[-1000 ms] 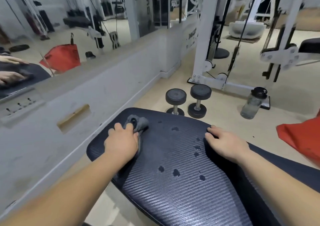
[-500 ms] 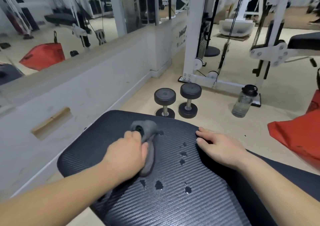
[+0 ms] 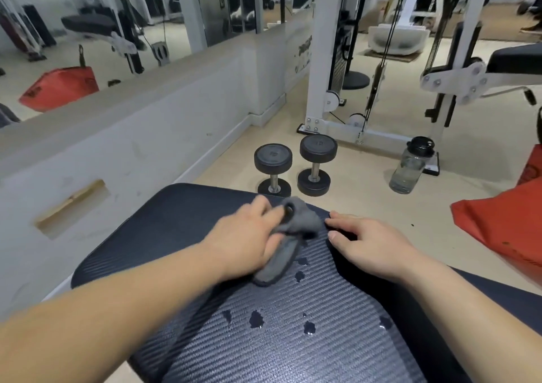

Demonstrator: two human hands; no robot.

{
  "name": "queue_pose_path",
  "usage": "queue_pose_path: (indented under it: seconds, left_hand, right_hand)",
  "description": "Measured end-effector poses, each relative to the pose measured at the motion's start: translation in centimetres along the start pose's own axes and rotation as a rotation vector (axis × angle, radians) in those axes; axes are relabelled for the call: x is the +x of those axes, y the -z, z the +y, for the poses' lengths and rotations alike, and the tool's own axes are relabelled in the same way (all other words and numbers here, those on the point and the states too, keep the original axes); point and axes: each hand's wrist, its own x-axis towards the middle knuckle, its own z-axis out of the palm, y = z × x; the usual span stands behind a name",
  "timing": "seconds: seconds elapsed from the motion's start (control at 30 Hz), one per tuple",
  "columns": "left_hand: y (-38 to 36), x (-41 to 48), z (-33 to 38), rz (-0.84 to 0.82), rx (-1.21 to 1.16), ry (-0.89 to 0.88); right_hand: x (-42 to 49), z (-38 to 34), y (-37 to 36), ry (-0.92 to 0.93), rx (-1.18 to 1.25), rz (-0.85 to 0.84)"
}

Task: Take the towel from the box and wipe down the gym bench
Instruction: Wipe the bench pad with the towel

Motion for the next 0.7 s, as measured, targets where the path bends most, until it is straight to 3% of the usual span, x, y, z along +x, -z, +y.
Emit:
queue_pose_path:
  seconds: [0.13,0.17,0.23,0.3,0.33,0.37,0.47,0.5,0.57,0.7]
  left_hand:
    - [-0.4,2.4,-0.7,0.091,0.042,0.481]
    - [-0.7,2.3,0.7,0.084,0.068,0.461]
    - [-1.0,1.2,3.3,0.077,0.05,0.244]
    - [-0.8,-0.1,3.3,0.038,0.011,0.001]
    - [-0.4,0.2,2.1,0.024,0.014,-0.029]
    - [-0.2,0.9,0.7,0.004,0.034,0.018]
    - [0.1,2.5,-1.5,0.065,0.012,0.429]
    - [-0.1,2.4,-0.8,0.077,0.004,0.482]
    - [-0.6,1.3,2.2,0.076,0.001,0.375]
    - [-0.5,-1.0,4.6,0.002,-0.048,-0.089]
  right_hand:
    - [-0.5,-0.4,-0.3,0.006,-0.027,-0.005]
    - [-0.4,-0.5,-0.4,0.008,-0.039,-0.005]
    - [-0.4,-0.4,-0.4,0.008,-0.045,-0.012]
    - [-0.3,-0.2,-0.3,0.02,-0.023,-0.021]
    - [-0.3,-0.2,-0.2,0.02,-0.009,-0.029]
    - [-0.4,-0.1,-0.1,0.011,0.005,-0.038]
    - [-1.0,0.3,-0.2,-0.016,0.075,-0.012]
    - [-1.3,0.4,-0.3,-0.02,0.115,0.011]
    - [-2.1,0.3,0.2,-0.013,0.174,0.068]
    - [-4.3,-0.1,1.9,-0.035,0.019,0.086]
